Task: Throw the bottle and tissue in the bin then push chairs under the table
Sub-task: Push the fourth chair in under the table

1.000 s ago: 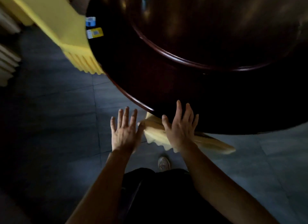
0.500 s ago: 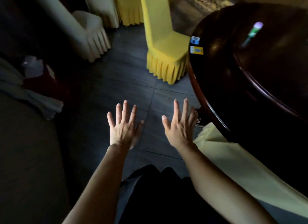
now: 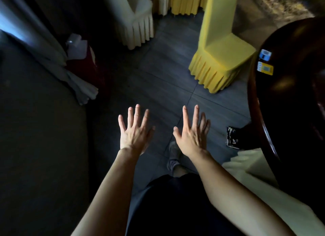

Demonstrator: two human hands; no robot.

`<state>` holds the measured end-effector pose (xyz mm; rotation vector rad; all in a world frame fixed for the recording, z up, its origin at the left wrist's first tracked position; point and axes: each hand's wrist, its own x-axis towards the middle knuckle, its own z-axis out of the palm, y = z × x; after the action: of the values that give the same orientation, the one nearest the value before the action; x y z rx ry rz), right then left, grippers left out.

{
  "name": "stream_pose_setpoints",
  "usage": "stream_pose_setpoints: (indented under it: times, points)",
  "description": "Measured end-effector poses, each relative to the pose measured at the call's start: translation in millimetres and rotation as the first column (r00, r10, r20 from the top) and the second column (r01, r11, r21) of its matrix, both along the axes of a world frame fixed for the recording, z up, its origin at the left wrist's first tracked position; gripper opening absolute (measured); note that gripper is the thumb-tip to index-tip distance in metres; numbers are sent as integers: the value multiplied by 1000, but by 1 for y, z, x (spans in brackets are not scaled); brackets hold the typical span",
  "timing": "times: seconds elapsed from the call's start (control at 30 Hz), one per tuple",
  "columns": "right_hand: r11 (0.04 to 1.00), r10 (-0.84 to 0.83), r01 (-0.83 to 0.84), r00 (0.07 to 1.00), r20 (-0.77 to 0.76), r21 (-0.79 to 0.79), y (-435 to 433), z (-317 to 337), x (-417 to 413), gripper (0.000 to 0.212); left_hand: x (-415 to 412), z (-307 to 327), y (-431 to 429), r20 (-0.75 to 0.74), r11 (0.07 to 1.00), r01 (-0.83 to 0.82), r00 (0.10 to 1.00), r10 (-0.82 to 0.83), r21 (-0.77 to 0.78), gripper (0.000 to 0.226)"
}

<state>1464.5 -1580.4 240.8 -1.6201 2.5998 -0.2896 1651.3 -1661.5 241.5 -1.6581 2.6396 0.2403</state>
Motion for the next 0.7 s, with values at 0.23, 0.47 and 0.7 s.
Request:
stream_pose_setpoints:
  times: [0.23,0.47,0.7]
  points:
    - [997,73,-73,996,52,2,-109,-20,-23,87,-26,-14,-100,24,997,-71,997,70,34,72]
    - [1000,14,-11,994,105,-24,-233,-26,-81,87,-98,-13,-210,-13,983,-150,988,152,105,72]
    - [999,29,-30,994,102,15,-330,-32,-118,85,-149,-16,-295,-7,970,-165,986,169,179,72]
